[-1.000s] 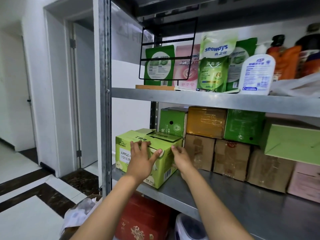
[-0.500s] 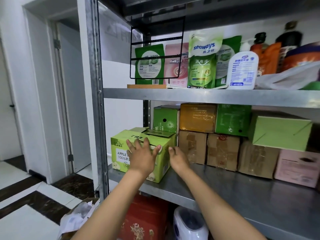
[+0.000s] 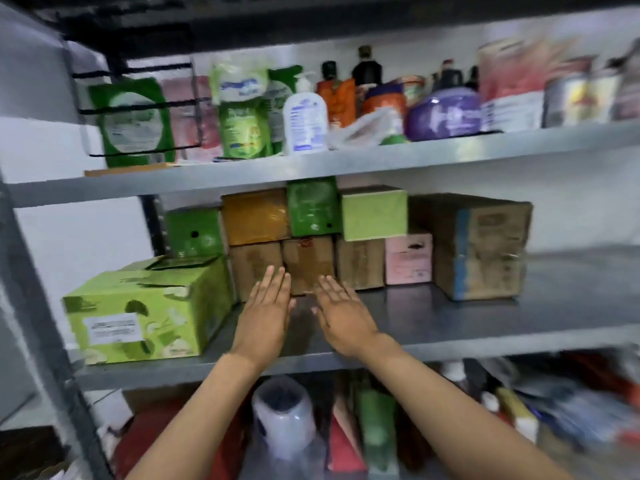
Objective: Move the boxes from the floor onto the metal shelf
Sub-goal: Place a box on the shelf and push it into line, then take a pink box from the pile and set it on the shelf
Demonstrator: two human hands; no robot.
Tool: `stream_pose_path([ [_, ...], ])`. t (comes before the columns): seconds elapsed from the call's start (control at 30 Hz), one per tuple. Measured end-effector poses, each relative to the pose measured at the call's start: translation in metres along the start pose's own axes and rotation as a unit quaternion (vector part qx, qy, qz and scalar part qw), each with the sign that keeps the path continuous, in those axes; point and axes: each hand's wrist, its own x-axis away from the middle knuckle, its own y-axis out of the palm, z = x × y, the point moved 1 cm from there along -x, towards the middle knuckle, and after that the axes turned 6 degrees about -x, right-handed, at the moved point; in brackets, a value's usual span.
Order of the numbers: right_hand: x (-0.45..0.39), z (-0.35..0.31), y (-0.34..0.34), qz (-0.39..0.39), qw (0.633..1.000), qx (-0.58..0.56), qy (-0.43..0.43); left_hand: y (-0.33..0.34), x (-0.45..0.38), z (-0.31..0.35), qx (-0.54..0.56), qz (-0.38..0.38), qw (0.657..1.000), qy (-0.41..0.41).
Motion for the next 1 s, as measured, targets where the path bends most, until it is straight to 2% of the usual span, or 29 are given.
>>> stream_pose_path([
  [0.17, 0.093, 0.072, -0.02, 0.012, 0.996, 0.018, 0.087, 0.033, 0.003, 0.112, 0.1, -0.03, 0.991, 0.079],
  [0.27, 0.167, 0.111, -0.029, 0.022, 0.989, 0.029, 0.144, 0.047, 0.015, 0.19, 0.219, -0.057, 0.966, 0.125],
  [0.4, 0.27, 0.153, -0.04, 0.085, 0.967, 0.068, 0.229, 0.065, 0.035, 0.283, 0.295, -0.08, 0.935, 0.183],
  [0.7, 0.485, 0.198, -0.033, 0.059, 0.859, 0.102, 0.498, 0.103, 0.096, 0.476, 0.376, -0.201, 0.824, 0.373],
  [0.87, 0.57, 0.2, -0.02, 0.064, 0.804, 0.09, 0.584, 0.129, 0.152, 0.556, 0.393, -0.247, 0.791, 0.4],
  [1.0, 0.626, 0.208, 0.0, 0.048, 0.755, 0.078, 0.649, 0.158, 0.193, 0.606, 0.399, -0.308, 0.771, 0.389],
])
